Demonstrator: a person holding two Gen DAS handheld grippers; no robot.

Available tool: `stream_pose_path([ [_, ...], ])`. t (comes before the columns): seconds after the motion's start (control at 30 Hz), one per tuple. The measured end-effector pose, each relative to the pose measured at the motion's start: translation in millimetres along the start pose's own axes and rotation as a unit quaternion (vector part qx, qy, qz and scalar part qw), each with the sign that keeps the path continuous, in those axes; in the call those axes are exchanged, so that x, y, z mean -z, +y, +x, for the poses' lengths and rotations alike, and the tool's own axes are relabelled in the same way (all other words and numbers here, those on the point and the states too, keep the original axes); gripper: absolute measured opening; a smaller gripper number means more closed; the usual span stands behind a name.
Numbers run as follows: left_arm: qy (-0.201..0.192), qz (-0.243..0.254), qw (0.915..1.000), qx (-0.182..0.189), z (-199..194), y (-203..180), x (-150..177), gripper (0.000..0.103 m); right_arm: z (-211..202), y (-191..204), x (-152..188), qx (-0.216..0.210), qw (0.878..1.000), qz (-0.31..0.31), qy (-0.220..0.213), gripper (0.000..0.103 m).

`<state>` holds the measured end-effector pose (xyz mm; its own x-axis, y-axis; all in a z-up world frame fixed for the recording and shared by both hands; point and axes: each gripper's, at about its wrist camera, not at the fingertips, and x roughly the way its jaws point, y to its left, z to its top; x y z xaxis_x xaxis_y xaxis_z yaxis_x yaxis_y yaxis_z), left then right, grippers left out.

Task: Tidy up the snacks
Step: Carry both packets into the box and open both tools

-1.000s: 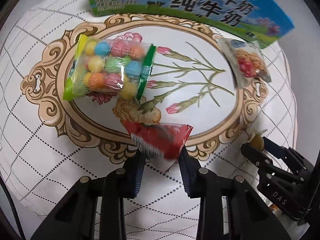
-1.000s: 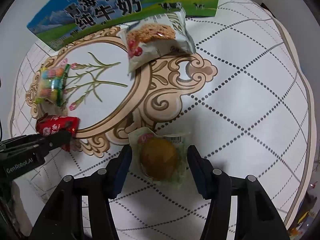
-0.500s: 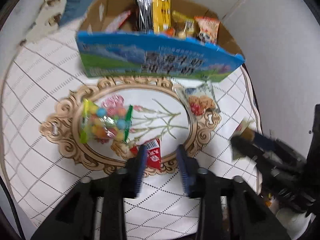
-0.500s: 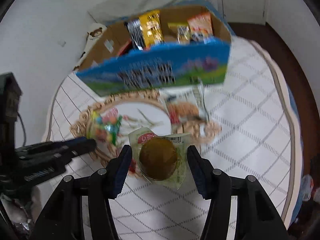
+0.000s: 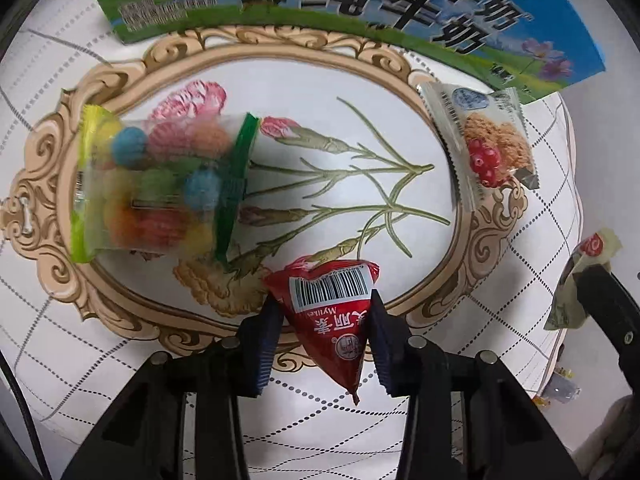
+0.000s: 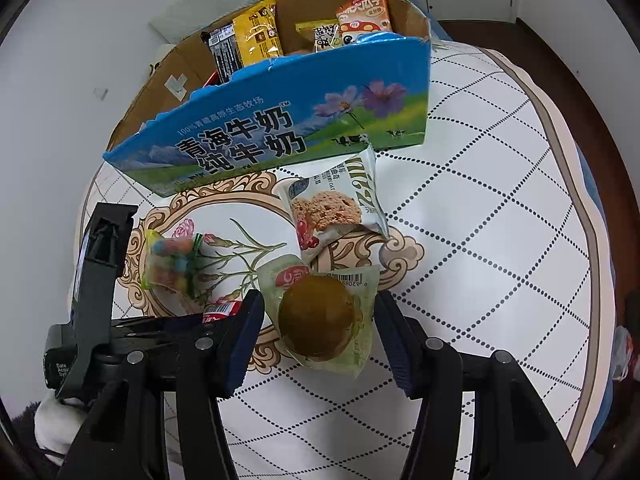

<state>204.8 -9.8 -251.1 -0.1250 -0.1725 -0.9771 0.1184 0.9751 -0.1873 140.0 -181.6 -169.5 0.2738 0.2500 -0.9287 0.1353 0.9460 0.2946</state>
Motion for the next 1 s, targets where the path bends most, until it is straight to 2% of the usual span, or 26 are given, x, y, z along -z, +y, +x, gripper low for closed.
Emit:
stream_pose_path([
  [0.13,-0.040,0.009,0.9991,0.014,-41.6,-5.5,4.1,0.037,-12.0,-0.3,-5.0,-0.008,1.000,0.001,-0.009,0.060],
  [0.27,-0.112,0.028,0.9925,0.040,-118.7,-20.2,-5.9,0.037,-36.0,5.5,-19.5,-0.027,0.999,-0.003,-0.032,0.060],
  [0.37,-0.161,0.043,0.9855,0.030,-167.1,-30.4,-25.5,0.037,-57.4,12.9,-42.9,-0.038,0.997,-0.009,-0.061,0.060],
  [0.5,-0.197,0.044,0.9794,-0.009,-197.6,-27.1,-64.2,0.037,-74.2,19.3,-93.2,-0.022,0.995,-0.016,-0.100,0.060],
  [0.57,-0.197,0.037,0.9792,-0.033,-199.4,-19.6,-91.3,0.038,-70.2,20.3,-117.4,-0.005,0.994,-0.019,-0.107,0.060],
  [0.63,-0.180,0.030,0.9820,-0.051,-189.2,-8.8,-113.3,0.038,-57.8,18.5,-143.4,0.019,0.994,-0.019,-0.106,0.060],
  [0.77,-0.138,0.014,0.9860,-0.093,-151.4,11.8,-152.1,0.038,-24.5,11.2,-181.1,0.053,0.996,-0.019,-0.073,0.060],
  [0.87,-0.116,0.005,0.9845,-0.132,-127.0,22.3,-171.1,0.040,-0.6,5.3,-198.4,0.076,0.996,-0.019,-0.043,0.061],
  [0.93,-0.103,-0.006,0.9828,-0.153,-113.7,27.4,-177.6,0.040,16.4,0.2,-204.1,0.085,0.996,-0.013,-0.010,0.066],
  [0.97,-0.098,-0.012,0.9841,-0.148,-108.9,30.9,-180.6,0.043,22.0,-2.4,-205.8,0.089,0.996,-0.009,-0.001,0.069],
  [1.0,-0.094,-0.016,0.9856,-0.140,-104.0,33.2,-183.8,0.052,27.7,-4.0,-208.5,0.100,0.995,-0.009,0.008,0.080],
])
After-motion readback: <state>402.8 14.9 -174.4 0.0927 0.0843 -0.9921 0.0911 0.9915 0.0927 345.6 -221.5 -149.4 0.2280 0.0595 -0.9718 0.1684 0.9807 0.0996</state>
